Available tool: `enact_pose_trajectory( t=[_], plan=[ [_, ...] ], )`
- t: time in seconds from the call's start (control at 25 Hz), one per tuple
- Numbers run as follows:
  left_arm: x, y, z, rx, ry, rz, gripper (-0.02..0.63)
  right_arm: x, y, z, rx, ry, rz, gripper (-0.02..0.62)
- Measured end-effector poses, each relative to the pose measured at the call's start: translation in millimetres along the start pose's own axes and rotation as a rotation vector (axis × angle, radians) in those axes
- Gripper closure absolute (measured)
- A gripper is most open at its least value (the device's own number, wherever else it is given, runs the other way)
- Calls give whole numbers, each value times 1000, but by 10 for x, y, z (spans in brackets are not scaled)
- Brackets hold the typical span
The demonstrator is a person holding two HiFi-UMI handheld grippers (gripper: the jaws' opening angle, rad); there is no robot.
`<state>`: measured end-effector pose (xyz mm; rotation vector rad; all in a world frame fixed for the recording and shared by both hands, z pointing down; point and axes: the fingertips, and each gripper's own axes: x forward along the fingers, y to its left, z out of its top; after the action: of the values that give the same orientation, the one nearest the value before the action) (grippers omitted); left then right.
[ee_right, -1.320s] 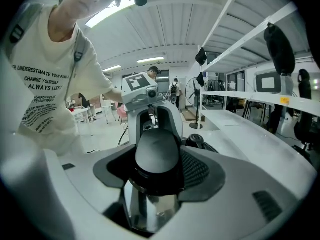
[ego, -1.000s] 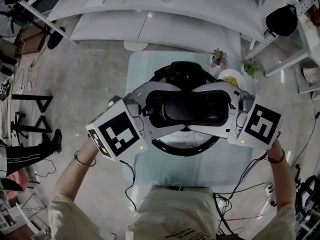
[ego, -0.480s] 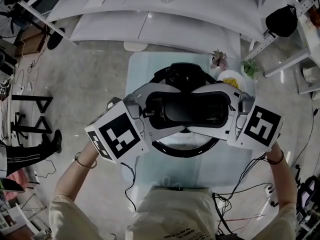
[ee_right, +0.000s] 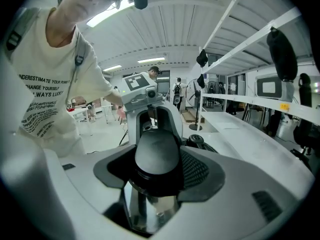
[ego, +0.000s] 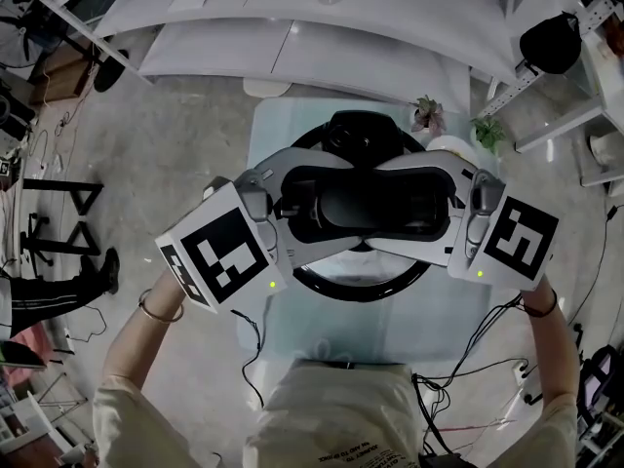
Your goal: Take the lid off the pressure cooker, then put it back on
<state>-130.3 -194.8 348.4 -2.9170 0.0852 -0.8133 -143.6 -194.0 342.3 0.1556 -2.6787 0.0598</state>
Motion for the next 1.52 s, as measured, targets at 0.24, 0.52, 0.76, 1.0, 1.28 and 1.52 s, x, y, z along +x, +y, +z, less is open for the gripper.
enact_pose_trajectory(
  t=[0.24,0.52,0.76,1.0,1.28,1.52],
  plan=[
    [-26,2,44,33,17,9,319,-28,2,28,-14,12,-19,321],
    [-30,-53,105,18,0,10,319,-75,61,69,-24,5,-5,322],
    [-44,-84,199,36,-2,16,319,-145,101,123,-39,3,-14,322],
    [-50,-195,318,63,-11,13,319,-243,216,165,-48,9,-37,321],
    [110,-505,563,100,-23,-4,319,-548,497,98,-53,5,-75,322],
    [375,-843,823,131,-31,-40,319,-922,780,-55,-31,-6,-113,321]
  ],
)
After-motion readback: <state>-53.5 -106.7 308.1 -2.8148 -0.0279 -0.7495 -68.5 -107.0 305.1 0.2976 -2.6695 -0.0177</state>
